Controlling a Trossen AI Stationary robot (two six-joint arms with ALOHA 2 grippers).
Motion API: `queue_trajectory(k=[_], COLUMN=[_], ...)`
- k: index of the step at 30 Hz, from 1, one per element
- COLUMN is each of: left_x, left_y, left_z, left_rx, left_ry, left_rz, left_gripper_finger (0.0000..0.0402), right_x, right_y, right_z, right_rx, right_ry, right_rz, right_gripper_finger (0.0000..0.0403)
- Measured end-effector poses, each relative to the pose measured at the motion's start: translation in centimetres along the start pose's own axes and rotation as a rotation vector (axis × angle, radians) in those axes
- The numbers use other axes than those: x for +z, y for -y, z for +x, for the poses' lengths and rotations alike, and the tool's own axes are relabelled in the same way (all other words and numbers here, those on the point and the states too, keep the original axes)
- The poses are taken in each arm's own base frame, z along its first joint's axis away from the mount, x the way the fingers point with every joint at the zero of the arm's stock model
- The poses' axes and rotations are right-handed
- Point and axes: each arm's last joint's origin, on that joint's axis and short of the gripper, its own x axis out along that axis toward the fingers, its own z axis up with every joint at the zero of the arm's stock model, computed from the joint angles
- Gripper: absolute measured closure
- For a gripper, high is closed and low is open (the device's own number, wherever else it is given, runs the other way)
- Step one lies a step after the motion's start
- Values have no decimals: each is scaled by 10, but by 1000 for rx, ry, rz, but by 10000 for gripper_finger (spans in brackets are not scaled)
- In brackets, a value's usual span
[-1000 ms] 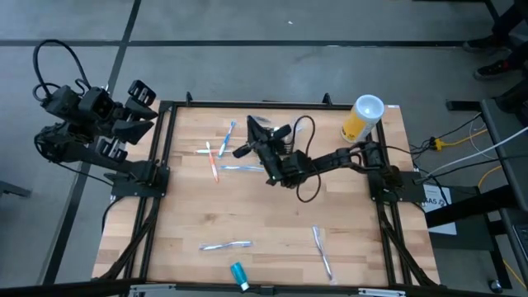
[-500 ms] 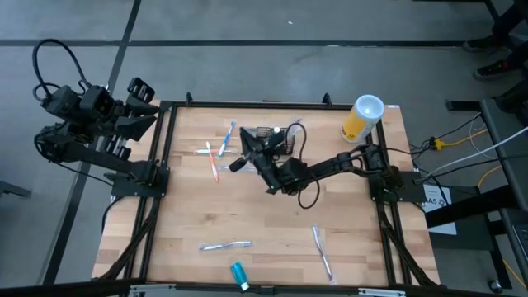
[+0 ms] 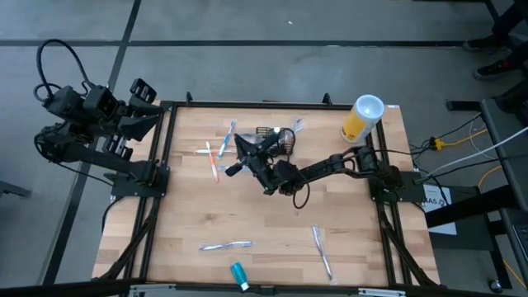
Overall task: Pick & Place toothbrushing station
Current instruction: Put the blue toothbrush into the black mesh organizer
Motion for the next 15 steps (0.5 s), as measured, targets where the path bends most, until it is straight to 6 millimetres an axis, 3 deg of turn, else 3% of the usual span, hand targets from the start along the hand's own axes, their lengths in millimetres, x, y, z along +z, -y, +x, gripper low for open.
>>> queue_trajectory(k=[15], left_x=[0], left_y=[-1], left_z=[0], left_rx=[34], left_ry=[0], left_rz=[-30], left_gripper_finger=[313], right_x=[13], right_y=[-10], right_z=[9], right_rx=[131], right_ry=[60], right_rz=[61], right_gripper_finger=[403])
